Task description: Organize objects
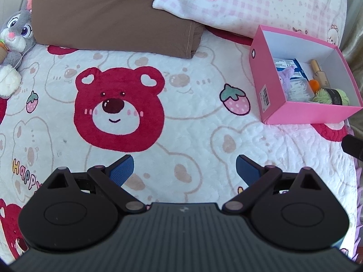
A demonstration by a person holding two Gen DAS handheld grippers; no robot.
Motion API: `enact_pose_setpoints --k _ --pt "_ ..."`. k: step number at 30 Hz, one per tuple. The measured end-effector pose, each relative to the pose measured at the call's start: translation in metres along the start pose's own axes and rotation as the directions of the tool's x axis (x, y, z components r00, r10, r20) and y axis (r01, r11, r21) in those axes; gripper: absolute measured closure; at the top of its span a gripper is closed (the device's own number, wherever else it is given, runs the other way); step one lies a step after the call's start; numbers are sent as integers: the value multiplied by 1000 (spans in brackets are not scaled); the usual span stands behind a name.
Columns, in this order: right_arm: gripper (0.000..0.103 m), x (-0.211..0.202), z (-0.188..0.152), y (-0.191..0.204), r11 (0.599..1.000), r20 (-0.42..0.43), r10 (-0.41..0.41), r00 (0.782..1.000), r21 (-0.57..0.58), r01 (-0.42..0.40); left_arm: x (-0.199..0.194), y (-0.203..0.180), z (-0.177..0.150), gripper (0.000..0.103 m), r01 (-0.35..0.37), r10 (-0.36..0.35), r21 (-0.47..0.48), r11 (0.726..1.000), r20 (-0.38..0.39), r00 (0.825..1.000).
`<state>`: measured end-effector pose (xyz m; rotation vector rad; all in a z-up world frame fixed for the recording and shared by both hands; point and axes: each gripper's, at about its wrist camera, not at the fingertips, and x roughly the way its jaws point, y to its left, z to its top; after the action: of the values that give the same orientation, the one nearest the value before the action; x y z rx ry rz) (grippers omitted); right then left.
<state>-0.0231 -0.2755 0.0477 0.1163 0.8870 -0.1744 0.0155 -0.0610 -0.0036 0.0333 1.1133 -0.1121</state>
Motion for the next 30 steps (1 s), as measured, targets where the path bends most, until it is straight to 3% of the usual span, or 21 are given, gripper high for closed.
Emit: enact_pose_setpoints --k 8,12,30 --pt "5 5 -4 0 1000 -40 -2 999 17 3 -7 0 -3 5 -25 25 30 999 6 1000" --pt "5 10 -4 -5 995 -82 35 996 93 -27 -9 -1 -3 5 -24 24 30 999 8 1000" --pt "5 5 -8 -5 997 -82 -44 996 61 49 -16 3 -1 5 -27 27 51 998 -6 1000"
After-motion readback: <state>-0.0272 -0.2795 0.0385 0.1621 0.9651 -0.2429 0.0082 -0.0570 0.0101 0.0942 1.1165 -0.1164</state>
